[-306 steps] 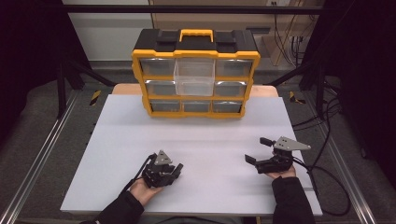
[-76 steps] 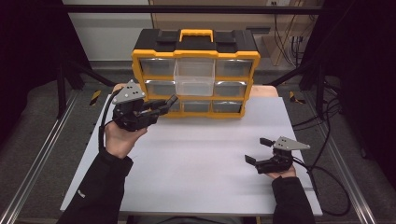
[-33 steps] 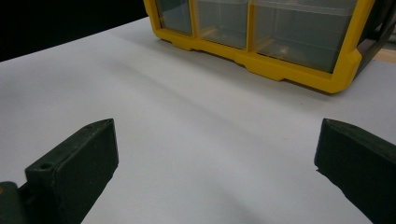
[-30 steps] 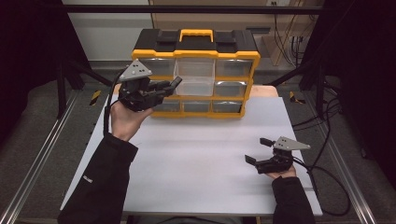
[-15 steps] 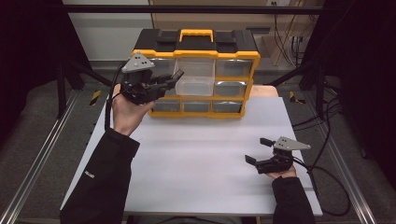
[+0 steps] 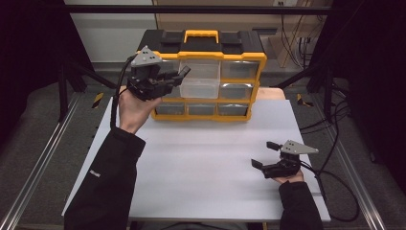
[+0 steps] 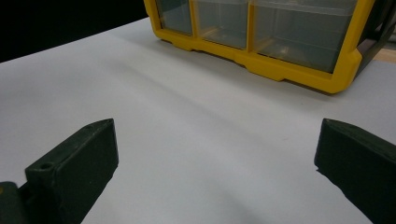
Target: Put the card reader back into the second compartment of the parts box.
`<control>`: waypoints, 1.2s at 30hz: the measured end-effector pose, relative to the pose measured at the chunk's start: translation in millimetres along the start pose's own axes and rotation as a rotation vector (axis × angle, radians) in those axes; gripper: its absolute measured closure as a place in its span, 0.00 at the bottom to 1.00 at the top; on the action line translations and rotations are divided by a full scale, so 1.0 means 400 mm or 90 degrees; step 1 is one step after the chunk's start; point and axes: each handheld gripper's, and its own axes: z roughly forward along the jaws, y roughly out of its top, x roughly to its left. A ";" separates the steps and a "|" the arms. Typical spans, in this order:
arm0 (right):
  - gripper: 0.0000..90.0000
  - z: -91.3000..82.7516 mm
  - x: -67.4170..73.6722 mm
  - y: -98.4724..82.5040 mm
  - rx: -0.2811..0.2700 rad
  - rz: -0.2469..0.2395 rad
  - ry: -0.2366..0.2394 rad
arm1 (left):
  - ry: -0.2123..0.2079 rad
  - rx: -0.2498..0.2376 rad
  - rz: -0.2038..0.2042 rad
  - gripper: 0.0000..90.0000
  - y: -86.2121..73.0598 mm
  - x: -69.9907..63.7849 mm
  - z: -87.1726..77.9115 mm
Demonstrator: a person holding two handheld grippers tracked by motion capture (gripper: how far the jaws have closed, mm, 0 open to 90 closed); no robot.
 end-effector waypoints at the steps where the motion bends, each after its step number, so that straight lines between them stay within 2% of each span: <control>1: 0.00 0.000 0.000 0.000 0.000 0.001 0.000 | 0.002 0.001 0.000 0.80 0.003 0.001 0.002; 13: 0.00 0.000 0.000 0.000 0.000 0.001 0.001 | 0.006 0.004 0.008 0.80 0.028 0.011 0.024; 16: 0.00 0.000 0.000 0.000 -0.001 0.001 0.000 | 0.004 0.007 0.014 0.80 0.033 0.011 0.034; 20: 0.00 -0.001 -0.001 0.001 -0.003 0.001 0.000 | -0.002 0.007 0.008 0.80 0.038 0.016 0.049; 36: 0.00 -0.002 -0.001 0.001 -0.002 0.003 0.001 | 0.003 0.029 0.025 0.80 0.050 0.028 0.103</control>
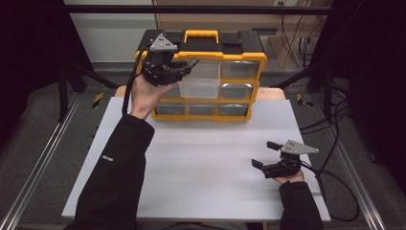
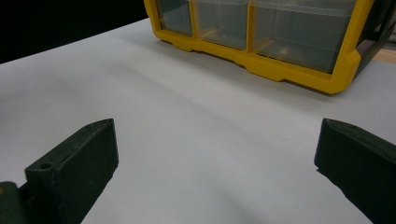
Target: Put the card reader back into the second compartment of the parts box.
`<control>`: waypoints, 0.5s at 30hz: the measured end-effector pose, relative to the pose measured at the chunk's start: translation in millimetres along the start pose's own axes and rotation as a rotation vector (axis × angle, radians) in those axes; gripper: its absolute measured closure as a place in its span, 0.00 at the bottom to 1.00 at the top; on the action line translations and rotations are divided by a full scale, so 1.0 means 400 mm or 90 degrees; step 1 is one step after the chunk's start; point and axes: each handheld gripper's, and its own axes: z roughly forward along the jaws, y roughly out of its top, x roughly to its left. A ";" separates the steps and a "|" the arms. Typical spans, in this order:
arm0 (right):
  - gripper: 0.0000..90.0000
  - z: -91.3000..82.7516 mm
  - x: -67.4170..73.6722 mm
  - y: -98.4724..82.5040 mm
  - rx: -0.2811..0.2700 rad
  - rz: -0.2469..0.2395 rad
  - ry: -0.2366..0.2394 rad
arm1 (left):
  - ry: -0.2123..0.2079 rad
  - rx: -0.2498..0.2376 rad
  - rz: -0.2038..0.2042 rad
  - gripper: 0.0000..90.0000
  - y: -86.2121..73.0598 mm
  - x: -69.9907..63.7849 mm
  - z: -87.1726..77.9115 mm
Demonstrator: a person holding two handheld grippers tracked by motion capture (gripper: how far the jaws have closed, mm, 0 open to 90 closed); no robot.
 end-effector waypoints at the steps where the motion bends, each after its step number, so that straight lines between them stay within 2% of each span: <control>1: 0.00 0.000 0.000 0.000 0.000 -0.001 -0.001 | 0.000 0.001 0.001 0.80 0.000 0.001 0.003; 15: 0.00 0.000 0.000 0.000 0.000 0.000 0.000 | -0.002 0.011 -0.006 0.80 -0.002 0.015 0.036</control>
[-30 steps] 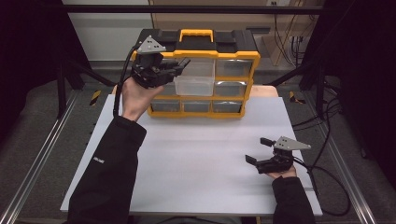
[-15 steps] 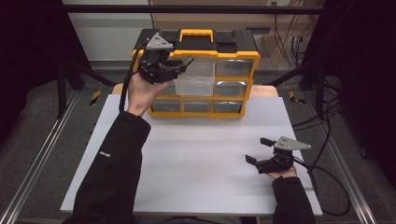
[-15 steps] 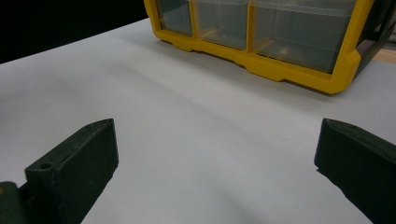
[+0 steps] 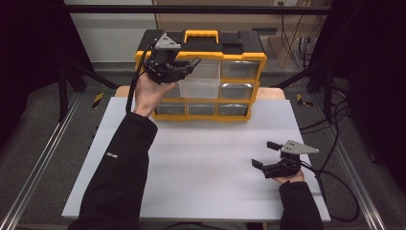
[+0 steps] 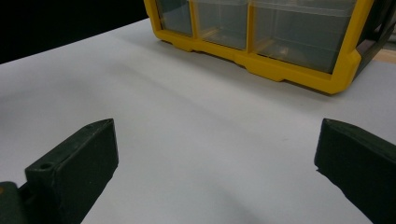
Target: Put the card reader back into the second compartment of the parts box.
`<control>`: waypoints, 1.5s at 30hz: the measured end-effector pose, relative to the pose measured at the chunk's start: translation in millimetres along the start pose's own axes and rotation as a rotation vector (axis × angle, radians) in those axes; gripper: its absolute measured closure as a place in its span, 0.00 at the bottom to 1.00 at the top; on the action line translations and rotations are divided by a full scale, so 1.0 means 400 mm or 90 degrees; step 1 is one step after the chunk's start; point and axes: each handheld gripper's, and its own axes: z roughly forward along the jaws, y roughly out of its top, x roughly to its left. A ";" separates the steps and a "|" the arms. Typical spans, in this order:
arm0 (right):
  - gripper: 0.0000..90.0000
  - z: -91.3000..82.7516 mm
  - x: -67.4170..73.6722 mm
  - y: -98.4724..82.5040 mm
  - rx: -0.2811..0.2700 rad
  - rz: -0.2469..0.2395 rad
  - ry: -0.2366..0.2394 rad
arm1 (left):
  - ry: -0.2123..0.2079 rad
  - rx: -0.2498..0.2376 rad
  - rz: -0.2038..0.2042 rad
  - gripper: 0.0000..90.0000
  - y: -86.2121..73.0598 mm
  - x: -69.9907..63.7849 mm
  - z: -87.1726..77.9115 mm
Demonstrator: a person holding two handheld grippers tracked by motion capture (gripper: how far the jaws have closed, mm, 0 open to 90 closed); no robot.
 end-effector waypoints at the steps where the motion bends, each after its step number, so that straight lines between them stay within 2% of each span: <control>1: 0.00 0.000 0.000 0.000 0.000 0.000 0.000 | 0.001 0.000 -0.001 0.80 -0.001 0.002 0.001; 27: 0.00 0.000 0.000 0.000 0.000 0.000 0.000 | -0.002 0.033 0.009 0.80 -0.020 0.006 0.034; 42: 0.00 0.000 0.000 0.000 0.000 -0.001 0.000 | 0.002 0.032 -0.002 0.79 -0.024 0.007 0.040; 45: 0.00 0.000 0.000 0.000 -0.001 0.000 0.000 | 0.010 0.027 -0.003 0.74 -0.024 0.008 0.035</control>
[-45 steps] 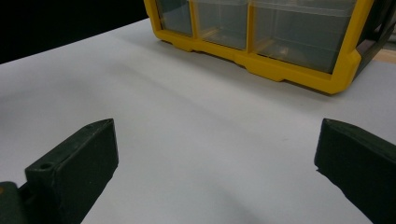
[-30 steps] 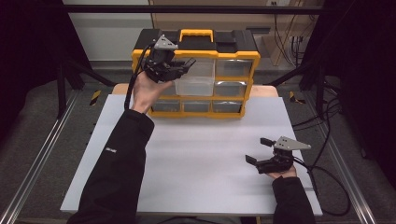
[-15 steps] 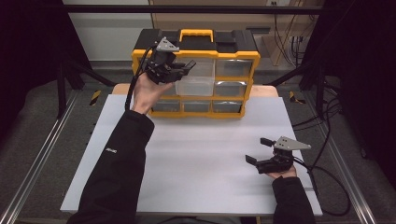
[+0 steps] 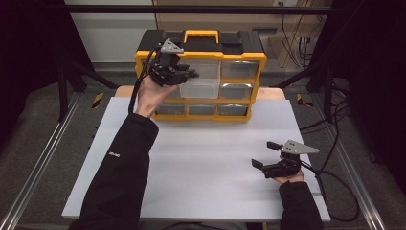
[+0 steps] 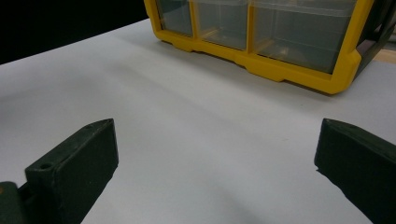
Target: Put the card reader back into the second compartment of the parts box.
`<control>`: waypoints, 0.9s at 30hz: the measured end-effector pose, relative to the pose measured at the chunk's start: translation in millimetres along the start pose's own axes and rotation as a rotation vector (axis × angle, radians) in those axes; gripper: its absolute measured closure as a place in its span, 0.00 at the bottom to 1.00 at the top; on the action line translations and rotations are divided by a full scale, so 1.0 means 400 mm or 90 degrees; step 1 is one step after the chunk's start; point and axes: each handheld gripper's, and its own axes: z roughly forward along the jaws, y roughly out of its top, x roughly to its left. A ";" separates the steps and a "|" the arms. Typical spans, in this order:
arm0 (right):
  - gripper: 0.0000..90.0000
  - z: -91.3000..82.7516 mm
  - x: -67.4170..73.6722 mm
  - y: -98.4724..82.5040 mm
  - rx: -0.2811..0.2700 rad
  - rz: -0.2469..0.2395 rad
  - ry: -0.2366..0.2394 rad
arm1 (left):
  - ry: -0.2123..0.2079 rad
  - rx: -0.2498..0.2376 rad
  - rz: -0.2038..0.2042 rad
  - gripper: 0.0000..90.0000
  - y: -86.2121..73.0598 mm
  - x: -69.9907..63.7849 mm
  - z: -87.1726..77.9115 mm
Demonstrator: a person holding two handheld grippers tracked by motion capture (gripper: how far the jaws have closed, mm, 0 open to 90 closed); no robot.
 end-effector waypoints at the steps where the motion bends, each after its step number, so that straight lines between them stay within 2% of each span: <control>1: 0.00 0.000 0.000 0.000 0.000 0.000 0.000 | -0.001 -0.005 -0.003 0.73 0.000 -0.001 -0.002; 9: 0.00 0.001 0.000 0.000 0.000 0.000 0.000 | 0.000 -0.060 -0.017 0.53 -0.003 -0.003 -0.041; 12: 0.00 0.001 0.000 0.000 0.000 0.000 0.000 | -0.029 -0.078 -0.042 0.43 -0.009 0.002 -0.055; 18: 0.00 0.001 0.000 -0.001 0.002 0.000 0.000 | -0.030 -0.103 -0.035 0.28 -0.021 -0.004 -0.081; 23: 0.00 0.001 0.000 -0.001 0.001 0.000 0.000 | -0.034 -0.104 -0.029 0.15 -0.029 -0.013 -0.097; 27: 0.00 0.001 0.001 0.000 0.001 0.000 0.000 | -0.024 -0.102 -0.018 0.08 -0.038 -0.022 -0.105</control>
